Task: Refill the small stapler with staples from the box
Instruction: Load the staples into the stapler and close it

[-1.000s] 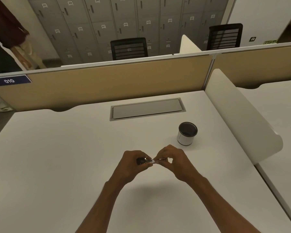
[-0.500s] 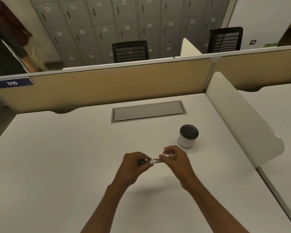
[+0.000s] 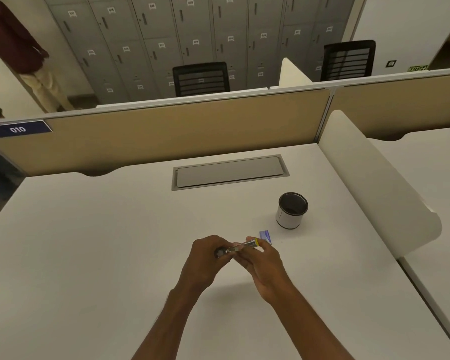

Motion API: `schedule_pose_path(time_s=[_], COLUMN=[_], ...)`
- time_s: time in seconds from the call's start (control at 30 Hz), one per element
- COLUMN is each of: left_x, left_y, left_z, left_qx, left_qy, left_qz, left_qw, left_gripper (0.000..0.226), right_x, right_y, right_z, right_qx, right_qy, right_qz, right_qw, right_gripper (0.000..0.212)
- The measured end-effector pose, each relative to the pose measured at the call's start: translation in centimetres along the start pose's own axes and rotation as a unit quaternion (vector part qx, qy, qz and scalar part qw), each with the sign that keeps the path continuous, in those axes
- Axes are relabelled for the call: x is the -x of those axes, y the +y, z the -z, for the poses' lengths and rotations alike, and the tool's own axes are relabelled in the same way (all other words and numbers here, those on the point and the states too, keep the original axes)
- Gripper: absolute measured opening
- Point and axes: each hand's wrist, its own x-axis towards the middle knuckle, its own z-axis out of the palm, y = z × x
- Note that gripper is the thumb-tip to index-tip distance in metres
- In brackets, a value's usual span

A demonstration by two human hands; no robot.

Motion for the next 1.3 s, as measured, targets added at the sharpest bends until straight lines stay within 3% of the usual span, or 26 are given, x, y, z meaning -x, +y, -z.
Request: schedule_pose_path(time_s=[0.23,0.37,0.57,0.73,1.03,1.2,1.3], left_x=[0.2,0.3,0.4,0.8,1.7,1.8,1.8], left_y=[0.7,1.4,2.3,3.0,3.0,3.2,3.1], left_z=[-0.7,-0.4,0.1,0.0,-0.1,0.0,-0.1], left_qx=[0.059,0.111,0.104,0.177,0.291,0.333,0.343], left_qy=[-0.004,-0.047,-0.101,-0.061,-0.03,-0.026,-0.033], left_qz=[0.039,0.048,0.058,0.094,0.203,0.251,0.274], left_qw=[0.997,0.992,0.988,0.978,0.934,0.908,0.898], left_gripper=[0.015,0.019,0.023,0.017,0.01,0.011,0.013], right_x=[-0.7,-1.0,-1.0,-0.7,0.5,0.9,0.8], right_y=[-0.6,-1.2,-1.1,-0.7,-0.5,-0.4,-0.2], right_z=[0.2,0.9,1.2,1.4,1.4,1.4,1.6], right_qx=[0.119,0.136,0.204,0.211,0.214,0.281,0.295], right_qy=[0.05,0.057,0.063,0.024,-0.048,-0.068,-0.065], right_qz=[0.052,0.08,0.135,0.148,0.14,0.136,0.14], right_qw=[0.99,0.986,0.968,0.966,0.966,0.948,0.943], right_gripper=[0.025,0.025,0.023,0.022,0.031,0.053,0.056])
